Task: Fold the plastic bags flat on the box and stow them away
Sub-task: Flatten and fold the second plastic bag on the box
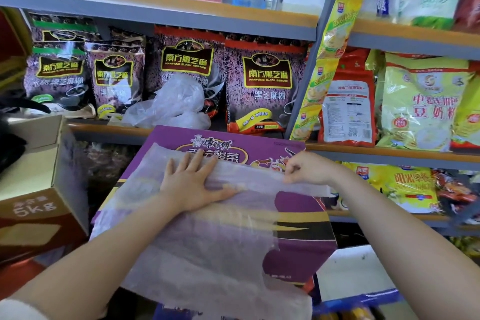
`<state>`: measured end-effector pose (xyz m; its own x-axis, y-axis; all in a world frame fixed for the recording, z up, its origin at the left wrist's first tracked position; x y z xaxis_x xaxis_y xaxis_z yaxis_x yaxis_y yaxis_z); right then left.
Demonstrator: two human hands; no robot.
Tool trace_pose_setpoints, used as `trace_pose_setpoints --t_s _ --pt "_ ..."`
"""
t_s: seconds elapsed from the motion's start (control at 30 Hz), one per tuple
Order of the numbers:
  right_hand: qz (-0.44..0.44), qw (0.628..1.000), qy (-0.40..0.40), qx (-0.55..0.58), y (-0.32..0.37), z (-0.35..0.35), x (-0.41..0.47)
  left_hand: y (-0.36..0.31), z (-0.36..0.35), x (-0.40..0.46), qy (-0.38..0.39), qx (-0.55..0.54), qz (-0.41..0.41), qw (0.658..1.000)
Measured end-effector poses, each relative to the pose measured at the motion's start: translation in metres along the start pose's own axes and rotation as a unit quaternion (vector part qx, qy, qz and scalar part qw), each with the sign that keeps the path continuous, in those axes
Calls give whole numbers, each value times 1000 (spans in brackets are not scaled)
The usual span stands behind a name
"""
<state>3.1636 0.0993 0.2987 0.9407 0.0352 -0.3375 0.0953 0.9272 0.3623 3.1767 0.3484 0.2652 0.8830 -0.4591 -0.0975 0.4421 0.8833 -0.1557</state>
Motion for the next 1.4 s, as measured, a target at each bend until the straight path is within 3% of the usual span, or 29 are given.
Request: trace_pose_setpoints --t_s 0.07,0.13,0.2,0.3,0.4,0.43,0.47,0.53,0.6,0.8,0.93,1.03,1.1,1.2,1.3,1.4 --pt "-50 994 -44 -83 0 3 0 5 1 -3 1 5 15 1000" --pt "-75 973 -149 -161 19 5 -8 6 1 -5 0 2 26 1000" --pt "-17 968 -204 -143 56 -9 -12 9 -1 -4 -15 5 51 999" --pt "81 982 -159 -54 110 -49 -8 11 6 0 -92 -64 50 992" --pt "59 989 -117 -74 117 -75 3 22 19 -4 -135 -337 31 931" --pt "43 988 -111 -98 112 -80 5 27 21 -8 -139 -345 17 928" --pt "30 986 -107 -120 106 -82 6 35 22 -9 -132 -310 3 942" --pt "8 984 -104 -143 93 -80 6 52 11 -9 -95 -141 -15 985" --pt "-22 983 -113 -146 77 -74 4 66 5 -11 -57 -15 4 998" --pt "-72 958 -240 -140 51 -45 -10 70 8 -14 -53 20 33 998" --pt "-108 979 -164 -48 55 -29 -4 68 8 -14 -48 24 31 998" --pt "-81 992 -87 49 57 -30 1 65 11 -11 -64 34 7 997" --pt "-50 992 -84 76 60 -25 8 59 15 -12 -87 32 -37 995" --pt "-41 986 -162 18 71 -1 21 48 25 -12 -103 -27 -115 988" --pt "-60 955 -279 -83 85 29 30 48 28 -5 -80 -23 -135 987" --pt "-106 926 -290 -219 89 35 47 55 21 5 -32 3 -118 993"
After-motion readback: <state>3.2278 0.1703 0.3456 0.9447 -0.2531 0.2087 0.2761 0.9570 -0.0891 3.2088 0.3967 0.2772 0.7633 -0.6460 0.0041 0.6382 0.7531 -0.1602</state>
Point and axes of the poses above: each hand's wrist, its own x-axis towards the middle knuckle, its own z-axis out of the back of the hand, y = z × x, the point moved 5 cm from there along x, towards the middle knuckle, and after that the axes turned 6 degrees about -z, right-handed, at the moved point
